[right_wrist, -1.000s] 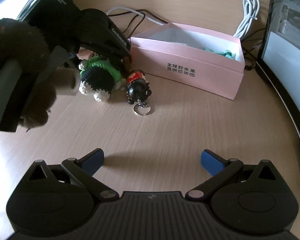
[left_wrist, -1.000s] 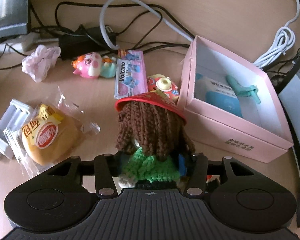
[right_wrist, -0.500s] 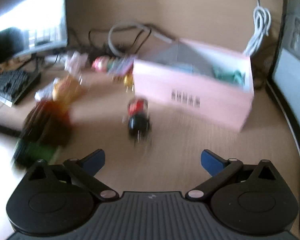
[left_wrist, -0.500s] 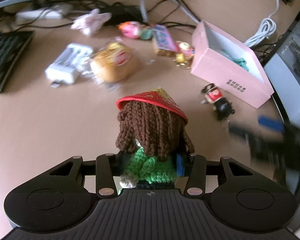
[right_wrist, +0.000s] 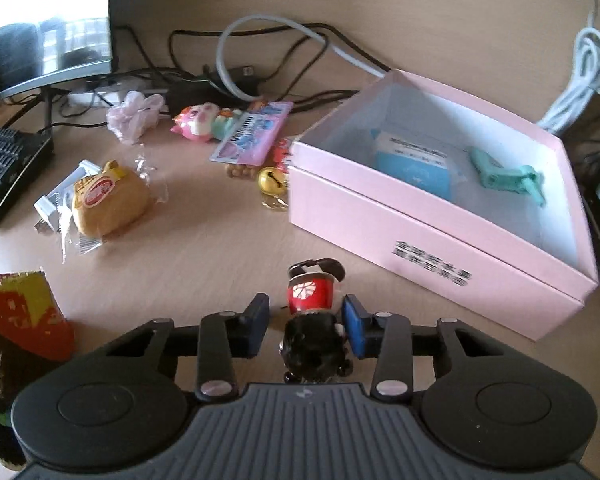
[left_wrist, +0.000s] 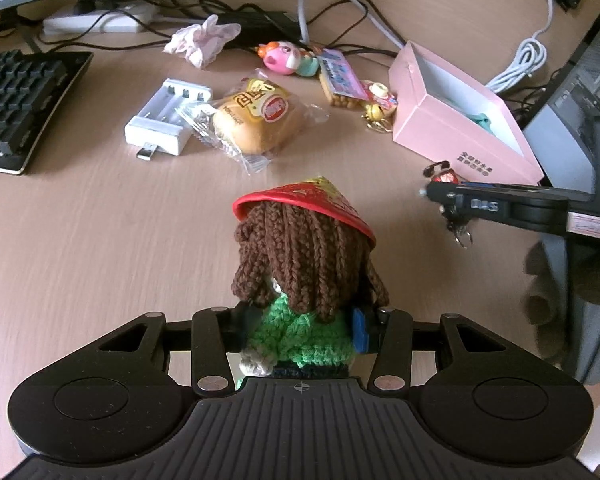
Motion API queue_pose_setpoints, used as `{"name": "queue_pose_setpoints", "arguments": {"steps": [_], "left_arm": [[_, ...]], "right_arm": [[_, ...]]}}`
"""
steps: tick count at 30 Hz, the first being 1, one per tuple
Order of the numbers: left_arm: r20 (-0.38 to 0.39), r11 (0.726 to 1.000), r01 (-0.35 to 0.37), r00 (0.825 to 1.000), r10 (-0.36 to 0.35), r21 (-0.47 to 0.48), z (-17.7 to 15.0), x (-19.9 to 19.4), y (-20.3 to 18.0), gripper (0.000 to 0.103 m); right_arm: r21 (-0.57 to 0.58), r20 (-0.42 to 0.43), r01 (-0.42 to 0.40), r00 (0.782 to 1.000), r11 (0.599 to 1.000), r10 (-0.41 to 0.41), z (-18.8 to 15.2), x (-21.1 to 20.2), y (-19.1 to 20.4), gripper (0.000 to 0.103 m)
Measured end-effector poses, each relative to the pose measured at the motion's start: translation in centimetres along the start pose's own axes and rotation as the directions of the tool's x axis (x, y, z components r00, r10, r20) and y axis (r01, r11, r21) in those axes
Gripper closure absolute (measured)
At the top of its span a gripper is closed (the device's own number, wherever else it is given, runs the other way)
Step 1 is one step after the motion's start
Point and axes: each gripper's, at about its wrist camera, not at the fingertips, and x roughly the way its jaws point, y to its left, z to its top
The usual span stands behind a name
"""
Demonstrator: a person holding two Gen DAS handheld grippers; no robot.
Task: Organize objects
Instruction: 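Grasp the cola-bottle figure keychain with the right tool while the left holds the doll, then carry the doll and keychain into the pink box and open both tools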
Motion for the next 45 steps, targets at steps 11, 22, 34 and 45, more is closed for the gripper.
{"name": "queue_pose_setpoints", "arguments": {"steps": [11,22,34,45], "left_arm": [[-0.022,0.992,0.085,0.996,-0.083,0.096,0.6,0.6,-0.7,0.055],[0.112,0.923,0.322,0.930,-0.350,0.209,10.2,-1.0,-7.8,0.056],[0.131,0.907,0.389,0.903,-0.410,0.159,18.4,11.2,-20.7,0.055],[0.057,0.952,0.269,0.958,-0.280,0.149,15.2,14.6,-21.4,0.058]], "right_arm": [[0.091,0.051,0.020,0.998,0.996,-0.025,-2.2,-10.7,-1.6,0.075],[0.149,0.111,0.171,0.976,0.974,-0.188,-4.9,-17.1,-3.0,0.075],[0.232,0.143,0.174,0.967,0.957,-0.210,-7.6,-16.6,-4.9,0.075],[0.232,0.108,0.192,0.969,0.954,-0.221,-8.9,-15.2,-6.6,0.075]]}}
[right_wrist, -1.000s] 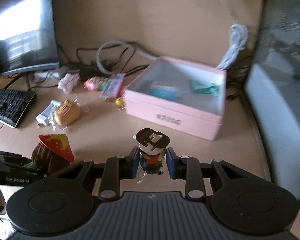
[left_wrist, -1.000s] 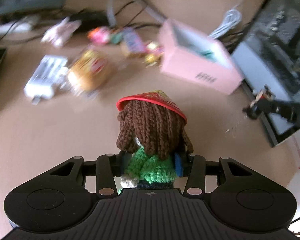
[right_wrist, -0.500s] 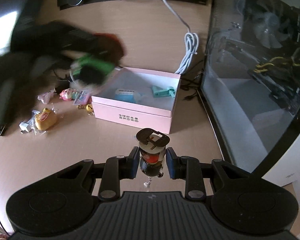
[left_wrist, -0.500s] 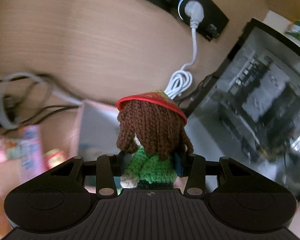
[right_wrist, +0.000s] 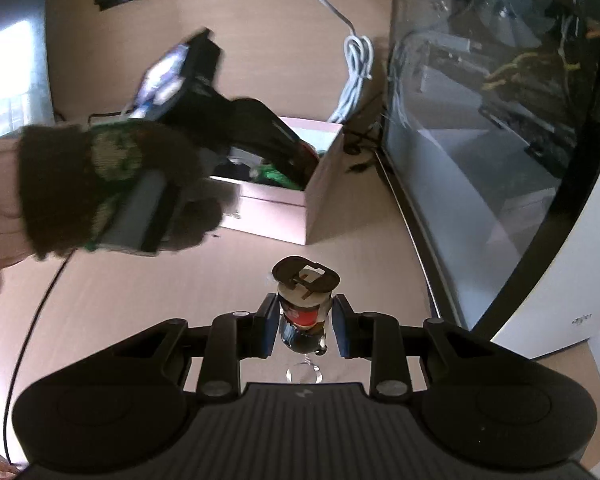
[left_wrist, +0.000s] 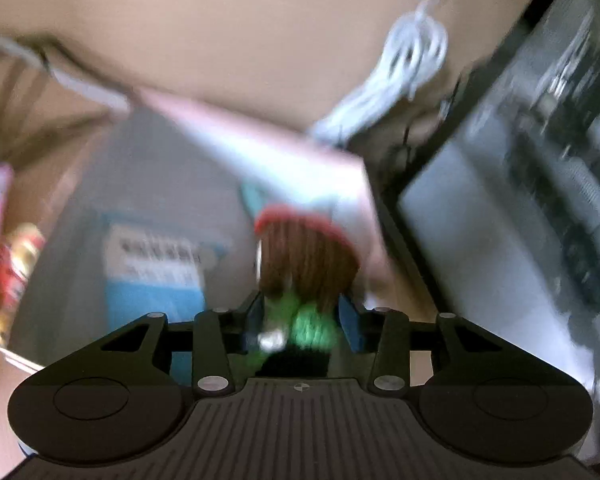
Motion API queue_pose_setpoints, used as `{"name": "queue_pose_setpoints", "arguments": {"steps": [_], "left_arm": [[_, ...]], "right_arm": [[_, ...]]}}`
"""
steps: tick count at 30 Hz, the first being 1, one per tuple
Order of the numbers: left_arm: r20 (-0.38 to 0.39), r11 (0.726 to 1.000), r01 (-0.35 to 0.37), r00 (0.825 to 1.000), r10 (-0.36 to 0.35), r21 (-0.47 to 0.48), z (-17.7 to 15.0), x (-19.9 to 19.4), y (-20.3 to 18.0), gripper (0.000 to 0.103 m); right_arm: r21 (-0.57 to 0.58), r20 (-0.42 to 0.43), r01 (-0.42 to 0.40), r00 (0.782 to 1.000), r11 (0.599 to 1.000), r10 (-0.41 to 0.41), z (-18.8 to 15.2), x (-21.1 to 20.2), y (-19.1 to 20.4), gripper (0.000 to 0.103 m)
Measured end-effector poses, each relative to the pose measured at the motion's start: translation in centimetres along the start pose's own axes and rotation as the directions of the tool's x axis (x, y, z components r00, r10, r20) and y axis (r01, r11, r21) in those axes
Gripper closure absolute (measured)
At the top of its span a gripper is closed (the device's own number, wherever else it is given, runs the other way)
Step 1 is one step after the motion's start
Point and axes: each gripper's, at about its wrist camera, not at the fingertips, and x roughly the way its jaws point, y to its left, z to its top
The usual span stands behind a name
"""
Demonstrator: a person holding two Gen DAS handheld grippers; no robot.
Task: Organize objects
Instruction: 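Carry the doll and keychain into the pink box and open both tools, then reach the left tool to the yellow packaged bun and grasp it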
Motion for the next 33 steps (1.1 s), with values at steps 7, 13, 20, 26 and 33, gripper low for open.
{"name": "queue_pose_setpoints", "arguments": {"steps": [7,13,20,26,33], "left_arm": [[0.241,0.997,0.053,0.970,-0.039,-0.052,-0.3,-12.0,3.3,0.058],[0.164,0.997,-0.076,0.983,0.077,-0.012,-7.3,-17.4,7.5,0.058],[0.135,0.954,-0.220,0.959,0.250,-0.205,-12.4,-21.7,14.8,0.058],[0.159,0.914,-0.267,0.932,0.325,-0.304,-13.1,-24.6,18.8,0.058],[0.137,0.943,-0.241,0.951,0.277,-0.231,-9.7,-21.5,17.9,0.058]], "right_arm": [[-0.003,0.045,-0.055,0.997,0.998,0.055,2.9,0.3,0.4,0.075],[0.010,0.140,-0.146,0.980,0.989,0.143,11.4,2.9,1.7,0.075],[-0.063,0.206,-0.077,0.974,0.995,0.089,20.3,10.4,4.0,0.051],[-0.074,0.029,-0.188,0.981,0.979,0.190,12.9,11.0,5.4,0.051],[-0.105,-0.132,-0.125,0.985,0.987,0.111,7.4,13.6,5.0,0.052]]}}
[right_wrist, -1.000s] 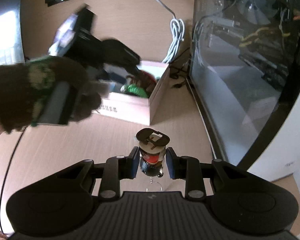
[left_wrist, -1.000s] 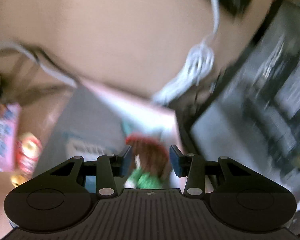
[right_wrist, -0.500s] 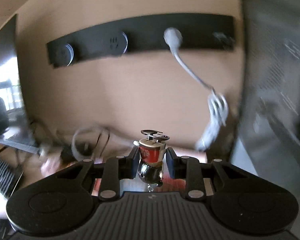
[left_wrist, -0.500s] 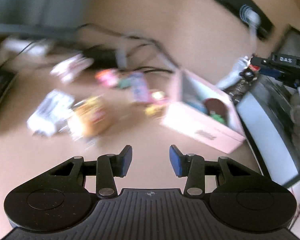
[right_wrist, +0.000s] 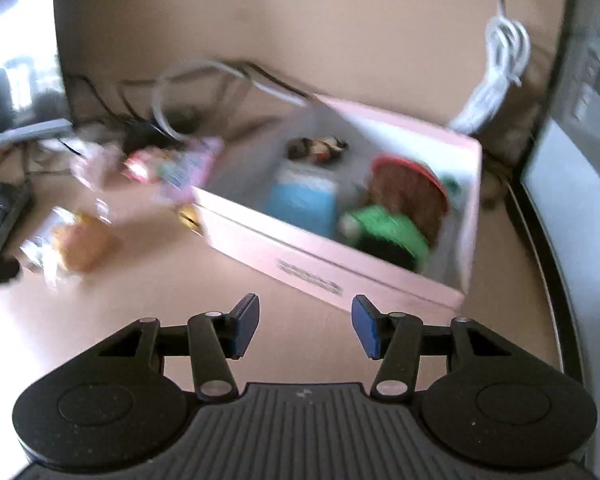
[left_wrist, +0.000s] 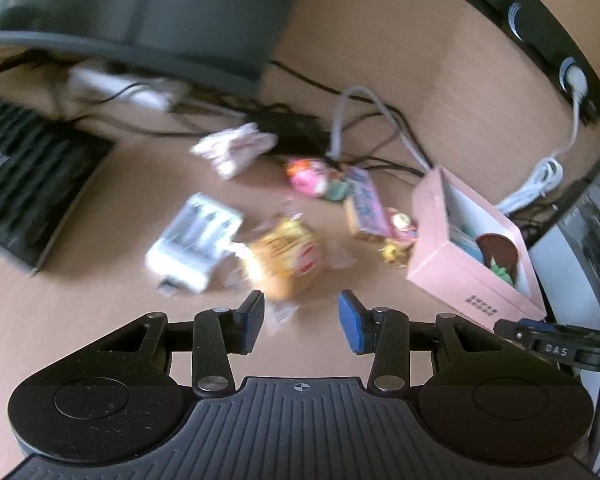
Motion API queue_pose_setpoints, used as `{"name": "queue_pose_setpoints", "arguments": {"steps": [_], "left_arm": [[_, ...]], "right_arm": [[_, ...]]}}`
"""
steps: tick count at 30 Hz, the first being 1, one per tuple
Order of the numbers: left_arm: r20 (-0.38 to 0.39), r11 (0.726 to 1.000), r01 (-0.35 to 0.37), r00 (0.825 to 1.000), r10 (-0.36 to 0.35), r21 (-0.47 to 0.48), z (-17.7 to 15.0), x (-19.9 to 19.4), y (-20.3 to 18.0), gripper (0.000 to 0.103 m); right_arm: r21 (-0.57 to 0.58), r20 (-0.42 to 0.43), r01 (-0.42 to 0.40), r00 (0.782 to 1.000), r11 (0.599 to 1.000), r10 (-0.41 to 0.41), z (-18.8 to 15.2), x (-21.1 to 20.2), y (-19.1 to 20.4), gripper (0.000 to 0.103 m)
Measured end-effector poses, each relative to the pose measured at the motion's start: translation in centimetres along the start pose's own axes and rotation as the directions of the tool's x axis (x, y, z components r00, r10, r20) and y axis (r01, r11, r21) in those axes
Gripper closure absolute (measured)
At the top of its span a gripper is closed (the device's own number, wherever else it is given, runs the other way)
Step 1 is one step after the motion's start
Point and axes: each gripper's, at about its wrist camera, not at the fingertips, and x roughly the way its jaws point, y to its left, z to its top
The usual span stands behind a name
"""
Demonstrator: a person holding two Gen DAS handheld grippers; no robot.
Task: Organize objects
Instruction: 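Reach the left tool to the yellow packaged bun and grasp it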
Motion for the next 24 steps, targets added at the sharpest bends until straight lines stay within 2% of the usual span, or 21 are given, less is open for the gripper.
{"name": "queue_pose_setpoints", "arguments": {"steps": [3,7,9,12,16,19,20,22,24], "left_arm": [[0.003,1.000,-0.016,1.000,0.016,0.021,0.9,1.1,-1.3,0.058],[0.017,0.998,-0.040,0.999,0.039,0.053,1.6,2.2,-2.3,0.058],[0.016,0.997,-0.036,0.999,0.035,0.071,2.1,2.6,-2.7,0.058],[0.012,0.998,-0.021,1.000,0.021,0.066,3.9,3.7,-3.2,0.058],[-0.011,0.999,0.041,0.999,-0.041,-0.020,6.9,6.1,-3.7,0.058],[-0.044,0.996,0.055,0.997,-0.058,-0.070,8.7,7.1,-3.5,0.058],[-0.041,0.997,0.065,0.997,-0.067,-0.039,9.0,6.9,-3.4,0.058],[-0.034,0.991,0.070,0.997,-0.066,0.111,9.0,6.1,-3.4,0.058],[-0.040,0.961,0.072,0.997,-0.064,0.266,8.2,5.2,-3.2,0.058]], "right_arm": [[0.045,0.008,0.024,1.000,0.999,-0.024,0.0,0.3,-1.9,0.054],[0.033,0.045,0.095,0.994,0.995,-0.096,0.3,0.1,-2.8,0.054],[0.053,0.053,0.057,0.997,0.997,-0.060,0.3,-0.3,-3.1,0.052],[0.048,0.067,0.028,0.997,0.998,-0.032,-0.3,-1.1,-2.7,0.045],[0.048,0.061,-0.013,0.998,0.999,0.010,-1.6,-2.3,-1.5,0.039],[0.008,0.053,-0.016,0.998,1.000,0.016,-3.1,-3.0,-0.3,0.037],[-0.015,0.056,-0.012,0.998,1.000,0.013,-3.6,-3.3,0.2,0.035],[-0.067,0.065,-0.006,0.998,0.998,0.011,-5.0,-3.9,1.0,0.030],[-0.105,0.058,-0.001,0.998,0.994,0.007,-6.0,-4.2,1.6,0.029]]}}
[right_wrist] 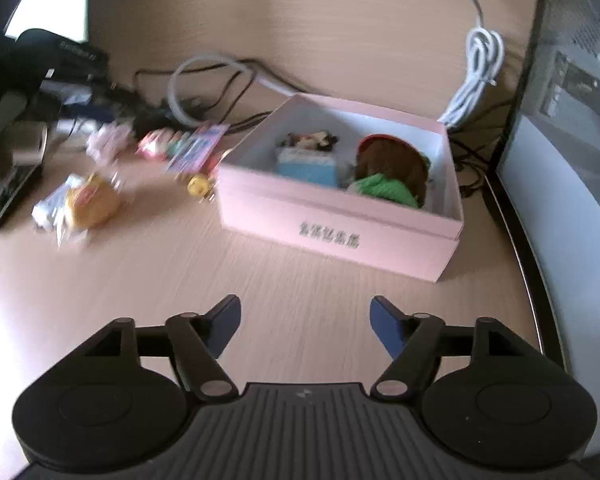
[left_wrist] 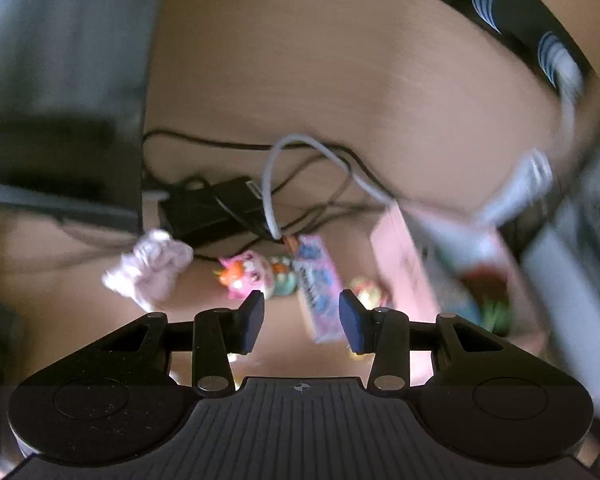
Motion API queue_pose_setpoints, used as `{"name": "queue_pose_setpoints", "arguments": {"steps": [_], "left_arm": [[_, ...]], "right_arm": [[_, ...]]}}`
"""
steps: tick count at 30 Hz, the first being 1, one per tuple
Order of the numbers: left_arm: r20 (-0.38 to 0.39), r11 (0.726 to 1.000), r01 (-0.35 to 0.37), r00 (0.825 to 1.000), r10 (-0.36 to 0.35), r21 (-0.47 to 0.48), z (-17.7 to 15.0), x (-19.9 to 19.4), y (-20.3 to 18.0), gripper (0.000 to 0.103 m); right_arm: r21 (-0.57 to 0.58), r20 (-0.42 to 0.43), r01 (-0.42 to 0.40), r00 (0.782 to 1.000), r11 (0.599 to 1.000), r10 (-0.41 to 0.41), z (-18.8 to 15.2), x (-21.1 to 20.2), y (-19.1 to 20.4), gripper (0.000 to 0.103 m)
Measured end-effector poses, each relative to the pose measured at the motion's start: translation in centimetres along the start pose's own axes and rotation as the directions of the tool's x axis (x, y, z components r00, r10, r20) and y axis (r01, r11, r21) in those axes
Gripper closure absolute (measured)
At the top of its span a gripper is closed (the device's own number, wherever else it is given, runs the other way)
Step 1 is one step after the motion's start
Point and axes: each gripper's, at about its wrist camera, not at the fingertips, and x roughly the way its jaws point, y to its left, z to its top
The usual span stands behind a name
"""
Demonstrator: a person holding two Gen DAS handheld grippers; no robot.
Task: Organize objects
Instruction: 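Reach the left tool to the yellow packaged bun and grasp it, then grasp the white battery holder with the right tool while the left holds the bun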
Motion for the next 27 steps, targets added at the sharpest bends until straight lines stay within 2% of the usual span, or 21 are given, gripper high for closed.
{"name": "queue_pose_setpoints", "arguments": {"steps": [2,7,10,16,20,21,24,27], "left_arm": [[-0.040,0.995,-0.018,0.999,0.022,0.102,-1.5,-0.5,0.3,0.058],[-0.159,0.978,-0.027,0.985,0.061,0.208,-5.0,1.0,0.5,0.056],[-0.133,0.963,-0.073,0.985,0.111,0.259,-5.4,2.5,0.0,0.050],[-0.145,0.972,-0.079,0.983,0.113,0.223,-4.3,5.3,0.7,0.035],[-0.130,0.978,-0.088,0.985,0.113,0.187,-4.1,5.8,0.8,0.036],[-0.127,0.984,-0.085,0.986,0.105,0.155,-4.1,5.6,1.0,0.041],[-0.123,0.999,-0.042,0.991,0.041,-0.001,-4.2,3.7,2.2,0.044],[-0.050,0.993,0.018,0.998,-0.024,-0.118,-5.1,-0.5,3.5,0.044]], "right_arm": [[-0.025,-0.016,-0.006,1.000,1.000,0.006,-0.7,-0.1,0.6,0.029],[-0.029,-0.043,-0.040,0.998,0.999,0.039,-0.9,0.3,1.1,0.028],[-0.036,-0.051,-0.054,0.997,0.998,0.052,-0.4,0.6,1.9,0.024],[-0.101,-0.040,-0.075,0.997,0.992,0.071,-0.3,-0.2,4.8,0.019],[-0.127,-0.032,-0.071,0.997,0.989,0.068,-0.6,-1.1,6.3,0.019],[-0.133,-0.025,-0.062,0.998,0.989,0.059,-0.6,-1.4,6.6,0.019],[-0.107,-0.033,-0.051,0.998,0.993,0.048,-0.4,-1.6,6.8,0.019],[-0.111,-0.019,-0.045,0.999,0.993,0.043,0.3,-1.4,7.5,0.019]]}}
